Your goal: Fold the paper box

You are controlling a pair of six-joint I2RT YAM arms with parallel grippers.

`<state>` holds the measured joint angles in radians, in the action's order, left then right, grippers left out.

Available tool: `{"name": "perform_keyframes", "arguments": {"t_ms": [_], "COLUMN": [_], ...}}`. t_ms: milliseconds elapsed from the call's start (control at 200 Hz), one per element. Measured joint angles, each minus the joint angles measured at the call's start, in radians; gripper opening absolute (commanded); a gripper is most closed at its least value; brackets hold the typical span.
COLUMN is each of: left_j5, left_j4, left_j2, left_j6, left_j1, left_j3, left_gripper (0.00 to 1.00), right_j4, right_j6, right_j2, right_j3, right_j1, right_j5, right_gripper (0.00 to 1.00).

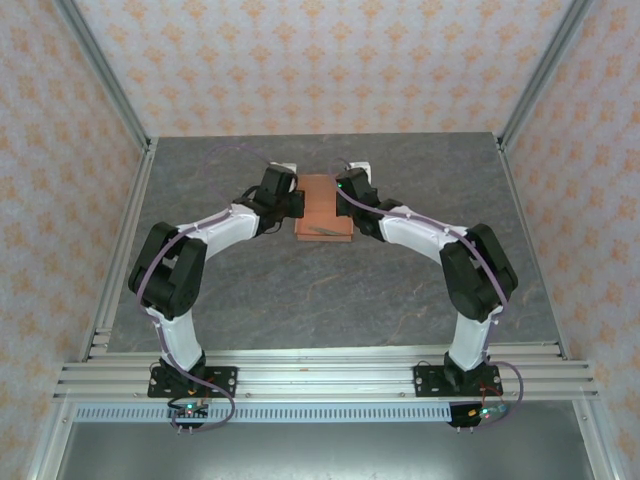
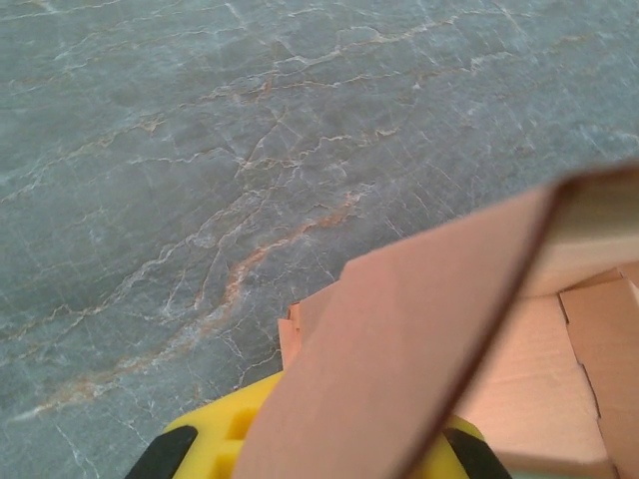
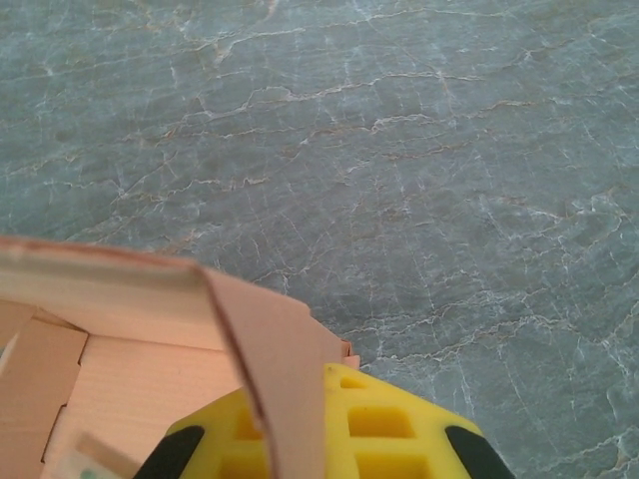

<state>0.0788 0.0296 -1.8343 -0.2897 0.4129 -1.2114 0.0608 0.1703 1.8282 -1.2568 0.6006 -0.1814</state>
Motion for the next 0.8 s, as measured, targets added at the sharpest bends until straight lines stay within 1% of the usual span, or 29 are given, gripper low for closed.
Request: {"name": "perform_keyframes", "arguments": {"t_ms": [250,420,801], "left_j5": [-0.125,-0.190,-0.327], "left_j4": [-0.051,-0.111,-0.231], "left_j2": [0.031,0.059,0.069], "left_j6": [-0.104,-0.132,-0.166], "left_j1": [0.055,0.084,0.145], "left_j3": [0.066,0.135,0.225], "left_gripper": [0.02,0.01,0.01], "right_j4": [-0.019,-0.077,-0.219], "right_j6": [0.064,0.082,0.096], "right_j2": [0.004,0.004,-0.006], "right_j3": [0.009,0.050,0.140], "right_j1": [0.019,0.025,0.032], "right_j5": [-0.047,-0.045,-0.044], "right_gripper": [0.03,0.03,0.02]}}
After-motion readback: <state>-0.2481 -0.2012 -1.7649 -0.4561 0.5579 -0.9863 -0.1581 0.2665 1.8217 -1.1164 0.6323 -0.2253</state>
